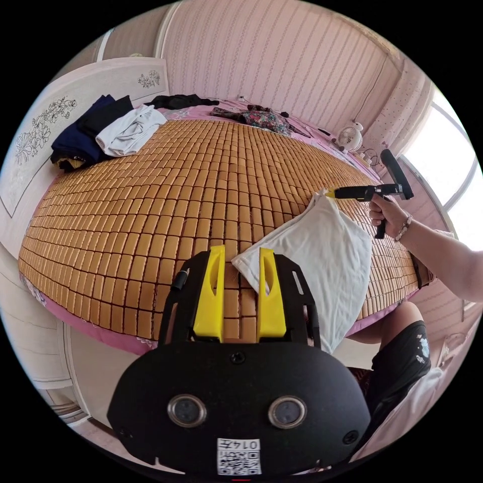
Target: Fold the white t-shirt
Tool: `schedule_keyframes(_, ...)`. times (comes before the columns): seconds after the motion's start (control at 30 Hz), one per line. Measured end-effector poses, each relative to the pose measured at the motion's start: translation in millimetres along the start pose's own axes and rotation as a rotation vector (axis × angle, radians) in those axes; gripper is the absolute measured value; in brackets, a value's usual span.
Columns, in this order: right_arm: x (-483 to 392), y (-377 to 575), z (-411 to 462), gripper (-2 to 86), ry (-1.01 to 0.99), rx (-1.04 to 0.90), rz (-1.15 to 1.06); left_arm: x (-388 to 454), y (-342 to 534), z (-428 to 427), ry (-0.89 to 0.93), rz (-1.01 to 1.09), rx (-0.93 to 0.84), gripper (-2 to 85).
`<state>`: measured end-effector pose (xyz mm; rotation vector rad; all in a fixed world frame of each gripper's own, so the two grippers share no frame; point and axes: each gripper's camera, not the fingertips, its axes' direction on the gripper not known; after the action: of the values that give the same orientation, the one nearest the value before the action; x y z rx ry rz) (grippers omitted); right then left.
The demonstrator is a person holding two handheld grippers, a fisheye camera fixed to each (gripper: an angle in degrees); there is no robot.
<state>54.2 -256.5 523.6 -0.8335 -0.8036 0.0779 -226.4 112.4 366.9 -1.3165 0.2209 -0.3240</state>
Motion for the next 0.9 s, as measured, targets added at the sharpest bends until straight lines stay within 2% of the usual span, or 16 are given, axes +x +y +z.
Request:
schedule_keyframes(0.13,-7,8,12,9.3,0.038,-0.028,-0.032,3,6,13,0.015,0.014,-0.069,10.3)
schedule_keyframes(0.27,-12,18,6,6.3,0.008,-0.023,-0.082,9,17,10,-0.069,0.050,-0.060,5.8)
schedule_keyframes(0.43,-18,34,-15,4.0,-0.026,0.002,-0.130,7,22,-1,-0.029,0.074,-0.084,0.5)
schedule_keyframes(0.6,-3,91,-95,2.0,-0.220,0.257,-0.126,15,37,-64,0.048,0.170,0.071,0.2)
schedule_keyframes(0.77,23,155,-160,1.6,-0.282,0.449,-0.063,37,34,-140,0.171,0.313,0.199,-0.1)
schedule_keyframes(0.9,53,206,-200,1.5,-0.288,0.628,0.041,66,17,-169,0.230,0.430,0.280,-0.2)
